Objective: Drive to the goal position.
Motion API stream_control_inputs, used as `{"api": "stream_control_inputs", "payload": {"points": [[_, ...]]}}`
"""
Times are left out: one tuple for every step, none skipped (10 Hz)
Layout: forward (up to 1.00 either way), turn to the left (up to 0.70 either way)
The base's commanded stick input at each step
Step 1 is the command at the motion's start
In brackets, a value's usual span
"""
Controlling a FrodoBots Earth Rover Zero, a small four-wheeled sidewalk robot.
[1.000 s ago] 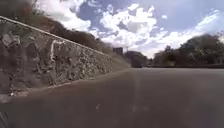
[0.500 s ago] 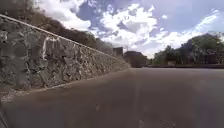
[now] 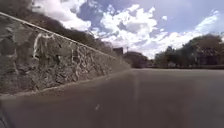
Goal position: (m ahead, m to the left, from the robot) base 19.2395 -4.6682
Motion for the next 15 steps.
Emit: {"api": "stream_control_inputs", "payload": {"points": [[0.7, 0.0], [0.7, 0.0], [0.7, 0.0], [0.7, 0.0], [0.7, 0.0], [0.7, 0.0], [0.7, 0.0], [0.7, 0.0], [0.7, -0.04], [0.7, -0.2], [0.7, -0.33], [0.7, -0.17], [0.7, -0.01], [0.7, 0.0], [0.7, 0.0]]}}
